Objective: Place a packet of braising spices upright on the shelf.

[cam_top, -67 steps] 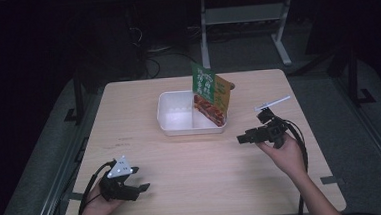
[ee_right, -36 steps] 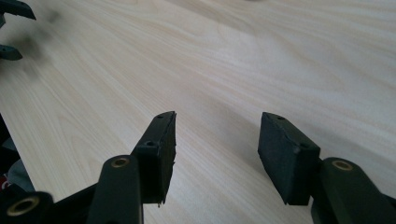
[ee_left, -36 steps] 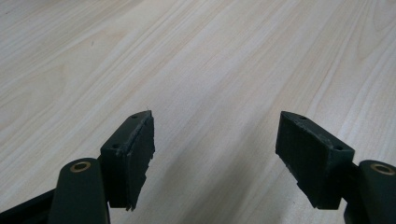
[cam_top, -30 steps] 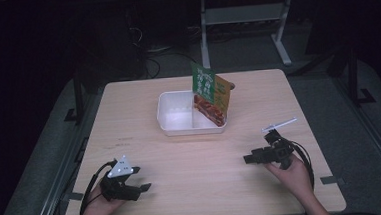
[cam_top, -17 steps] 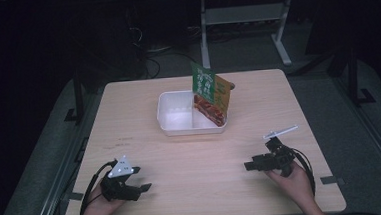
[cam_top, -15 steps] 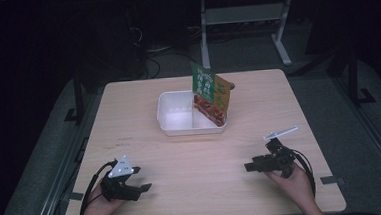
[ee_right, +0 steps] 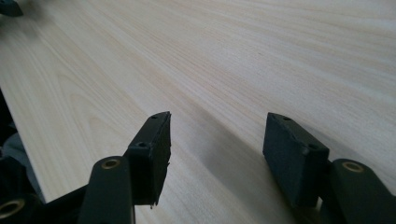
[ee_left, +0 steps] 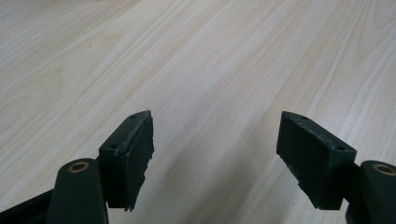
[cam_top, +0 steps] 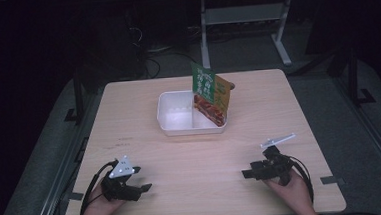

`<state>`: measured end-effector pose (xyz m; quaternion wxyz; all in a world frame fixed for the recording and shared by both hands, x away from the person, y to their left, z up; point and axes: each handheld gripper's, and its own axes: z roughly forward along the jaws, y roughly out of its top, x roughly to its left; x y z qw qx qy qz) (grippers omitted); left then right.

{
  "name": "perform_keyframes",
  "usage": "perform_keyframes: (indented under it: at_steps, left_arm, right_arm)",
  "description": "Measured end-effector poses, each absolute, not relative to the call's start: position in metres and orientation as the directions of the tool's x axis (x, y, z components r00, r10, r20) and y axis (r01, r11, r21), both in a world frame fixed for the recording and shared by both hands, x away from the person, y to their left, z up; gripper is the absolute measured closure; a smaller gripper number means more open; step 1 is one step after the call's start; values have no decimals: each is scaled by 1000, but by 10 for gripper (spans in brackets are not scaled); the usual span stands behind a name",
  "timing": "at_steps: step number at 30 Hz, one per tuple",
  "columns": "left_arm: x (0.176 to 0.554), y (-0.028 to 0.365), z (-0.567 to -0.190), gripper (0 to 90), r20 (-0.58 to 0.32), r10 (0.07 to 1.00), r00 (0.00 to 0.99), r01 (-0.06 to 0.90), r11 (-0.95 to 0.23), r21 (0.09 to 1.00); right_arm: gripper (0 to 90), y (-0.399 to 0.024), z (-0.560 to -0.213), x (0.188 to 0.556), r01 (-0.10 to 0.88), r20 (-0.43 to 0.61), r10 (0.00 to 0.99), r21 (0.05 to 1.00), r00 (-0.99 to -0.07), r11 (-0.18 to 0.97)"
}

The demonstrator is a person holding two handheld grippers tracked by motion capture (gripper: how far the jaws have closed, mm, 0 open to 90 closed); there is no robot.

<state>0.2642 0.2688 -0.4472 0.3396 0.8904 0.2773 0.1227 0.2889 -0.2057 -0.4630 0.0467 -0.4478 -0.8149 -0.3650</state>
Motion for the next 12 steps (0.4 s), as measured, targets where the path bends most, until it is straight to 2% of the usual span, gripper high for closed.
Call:
perform_keyframes:
  at_steps: [12]
  left_arm:
    - [266, 271, -448, 257, 35, 584, 811, 411, -611, 676]
  right_arm:
    - [385, -205, -457, 288, 720, 377, 684, 617, -624, 318]
